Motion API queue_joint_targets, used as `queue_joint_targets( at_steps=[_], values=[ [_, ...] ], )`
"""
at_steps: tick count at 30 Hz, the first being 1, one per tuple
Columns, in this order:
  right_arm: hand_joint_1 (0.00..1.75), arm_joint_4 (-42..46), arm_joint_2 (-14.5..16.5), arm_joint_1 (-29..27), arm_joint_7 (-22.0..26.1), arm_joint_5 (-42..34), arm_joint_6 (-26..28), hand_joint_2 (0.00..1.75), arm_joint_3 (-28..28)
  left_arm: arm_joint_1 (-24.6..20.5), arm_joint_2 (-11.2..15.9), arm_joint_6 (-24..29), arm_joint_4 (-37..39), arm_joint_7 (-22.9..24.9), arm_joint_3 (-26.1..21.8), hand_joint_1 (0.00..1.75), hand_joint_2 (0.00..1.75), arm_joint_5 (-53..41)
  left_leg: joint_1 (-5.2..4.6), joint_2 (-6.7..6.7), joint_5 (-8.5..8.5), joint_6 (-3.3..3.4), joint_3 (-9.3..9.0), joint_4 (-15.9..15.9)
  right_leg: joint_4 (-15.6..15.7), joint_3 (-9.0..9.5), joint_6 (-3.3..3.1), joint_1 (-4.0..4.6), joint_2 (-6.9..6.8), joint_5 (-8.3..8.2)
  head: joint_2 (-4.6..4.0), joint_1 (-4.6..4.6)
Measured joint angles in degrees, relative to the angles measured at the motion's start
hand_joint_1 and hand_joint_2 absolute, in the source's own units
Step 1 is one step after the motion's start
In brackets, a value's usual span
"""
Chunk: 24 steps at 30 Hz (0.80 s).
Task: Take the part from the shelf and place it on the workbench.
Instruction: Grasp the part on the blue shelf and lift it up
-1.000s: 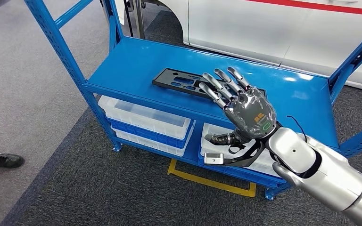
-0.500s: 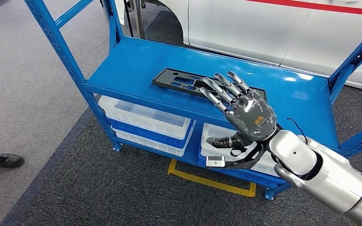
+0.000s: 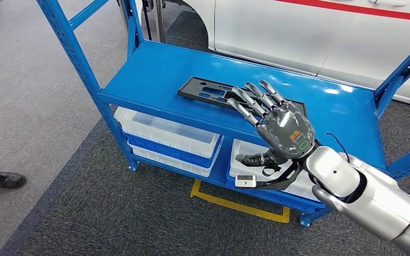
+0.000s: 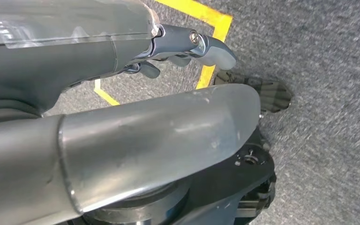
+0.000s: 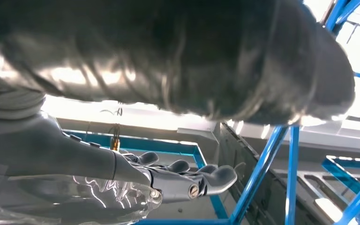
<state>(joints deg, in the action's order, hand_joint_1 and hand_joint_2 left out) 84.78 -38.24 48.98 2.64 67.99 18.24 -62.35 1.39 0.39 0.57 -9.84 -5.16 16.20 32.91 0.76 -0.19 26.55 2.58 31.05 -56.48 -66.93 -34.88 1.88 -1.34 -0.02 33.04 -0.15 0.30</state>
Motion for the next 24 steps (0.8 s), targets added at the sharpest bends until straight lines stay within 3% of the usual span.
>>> queue_joint_targets(
  at_steps=[2,3,4,5,7,8,10,12,14,16,17,18,19,21,22,24],
  values=[
    [0.0,-0.2,-0.1,-0.7,0.0,-0.3,0.0,0.0,0.0,0.0,0.0,0.0,0.0,0.0,0.0,0.0,0.0,0.0,-0.1,-0.09,0.23,0.08,-0.08,-0.1,-6.5,-4.25,0.13,-0.01,0.0,1.46,0.0,-0.01],
    [0.0,-0.4,-0.1,-1.1,0.0,-0.6,0.0,0.0,0.0,0.0,-0.1,-0.1,0.0,0.0,0.0,0.0,0.0,0.0,-0.12,-0.18,0.42,0.02,-0.23,-0.2,-7.1,-5.19,0.15,-0.04,0.0,0.53,0.0,0.0],
    [0.0,-0.5,-0.1,-1.5,-0.1,-0.8,-0.1,0.0,0.1,0.0,-0.2,-0.2,0.0,0.0,0.0,0.0,0.0,0.0,-0.12,-0.3,0.7,-0.1,-0.52,-0.3,-5.2,-4.87,0.1,-0.09,-0.01,-1.59,0.0,0.0],
    [0.0,-0.7,-0.1,-1.9,-0.1,-0.9,-0.1,0.0,0.1,0.0,-0.2,-0.3,0.0,0.0,0.0,0.0,0.0,0.0,-0.11,-0.43,1.09,-0.31,-0.91,-0.4,-1.5,-3.61,-0.02,-0.15,-0.02,-4.37,0.0,0.01],
    [0.0,-1.2,0.0,-2.5,-0.1,-1.1,-0.2,0.0,0.3,0.0,-0.4,-0.5,0.0,0.0,0.1,0.0,0.0,0.0,-0.22,-0.67,1.87,-0.97,-1.31,-0.7,5.2,-0.86,-0.41,-0.01,0.02,-7.51,0.0,0.01],
    [0.0,-1.4,0.1,-2.8,-0.1,-1.1,-0.3,0.0,0.4,-0.1,-0.4,-0.5,0.1,0.0,0.2,0.0,0.0,0.0,-0.27,-0.75,2.13,-1.34,-1.27,-0.9,6.9,-0.19,-0.63,0.15,0.04,-7.8,0.0,0.01],
    [0.0,-1.7,0.1,-3.3,-0.2,-1.1,-0.3,0.0,0.5,-0.2,-0.4,-0.6,0.1,0.0,0.5,0.0,0.0,0.0,-0.3,-0.81,2.4,-2.0,-1.11,-1.0,7.3,-0.05,-1.19,0.46,0.09,-7.09,0.0,0.01],
    [0.0,-1.9,0.2,-3.6,-0.2,-1.1,-0.3,0.0,0.7,-0.3,-0.4,-0.6,0.1,0.0,0.7,0.0,0.0,0.0,-0.19,-0.7,3.11,-2.61,-1.03,-1.6,7.5,0.35,-1.88,0.23,0.06,-6.82,-0.01,-0.01],
    [0.0,-2.1,0.5,-3.7,-0.2,-1.1,-0.4,0.0,1.0,-0.4,-0.4,-0.6,0.1,0.0,0.8,0.0,0.0,-0.1,-0.08,-0.45,5.1,-3.16,0.95,-5.8,7.8,1.16,-2.61,0.0,-0.14,-6.47,-0.01,-0.07],
    [0.0,-2.6,1.0,-4.2,-0.2,-1.1,-0.5,0.0,1.1,-0.4,-0.5,-0.6,0.1,0.0,1.0,0.0,0.0,-0.1,-0.01,-0.25,7.66,-3.52,5.57,-13.8,7.9,1.72,-3.09,0.13,-0.34,-5.97,0.0,-0.11],
    [0.0,-2.9,1.3,-4.6,-0.2,-1.1,-0.6,0.0,1.1,-0.4,-0.5,-0.6,0.1,0.0,1.0,0.0,0.0,-0.1,0.01,-0.22,8.13,-3.62,7.82,-16.9,7.9,2.0,-3.18,0.18,-0.36,-5.7,0.0,-0.1],
    [0.0,-3.2,1.6,-5.0,-0.2,-1.1,-0.7,0.0,1.1,-0.4,-0.5,-0.5,0.1,0.0,1.0,0.0,0.0,-0.1,0.01,-0.22,7.47,-3.64,9.26,-18.3,7.9,2.36,-3.18,0.22,-0.34,-5.4,0.0,-0.11],
    [0.0,-3.6,1.8,-5.3,-0.2,-1.0,-0.7,0.0,1.0,-0.3,-0.5,-0.5,0.1,0.0,1.0,0.0,0.0,-0.1,0.01,-0.21,5.56,-3.56,9.55,-17.2,7.9,2.83,-3.12,0.23,-0.31,-5.06,0.0,-0.12],
    [0.0,-4.1,2.2,-5.7,-0.2,-1.0,-0.7,0.0,1.0,-0.3,-0.4,-0.5,0.1,0.0,1.0,0.0,0.0,-0.1,-0.04,-0.18,0.07,-3.1,7.4,-10.1,7.9,3.95,-2.85,0.21,-0.25,-4.21,0.0,-0.12],
    [0.0,-4.4,2.3,-5.8,-0.2,-1.0,-0.7,0.0,1.0,-0.2,-0.4,-0.5,0.2,0.0,1.0,0.0,0.0,-0.1,-0.18,-0.16,-1.74,-2.82,6.03,-6.6,7.9,4.38,-2.6,0.31,-0.23,-3.8,0.0,-0.11],
    [0.0,-4.8,2.5,-6.1,-0.2,-1.1,-0.8,0.0,1.0,-0.4,-0.4,-0.4,0.3,0.0,1.1,0.0,0.0,-0.1,-0.49,-0.15,-2.22,-2.26,4.48,-3.2,7.9,4.61,-2.04,0.49,-0.21,-3.33,-0.01,-0.1]
  ],
)
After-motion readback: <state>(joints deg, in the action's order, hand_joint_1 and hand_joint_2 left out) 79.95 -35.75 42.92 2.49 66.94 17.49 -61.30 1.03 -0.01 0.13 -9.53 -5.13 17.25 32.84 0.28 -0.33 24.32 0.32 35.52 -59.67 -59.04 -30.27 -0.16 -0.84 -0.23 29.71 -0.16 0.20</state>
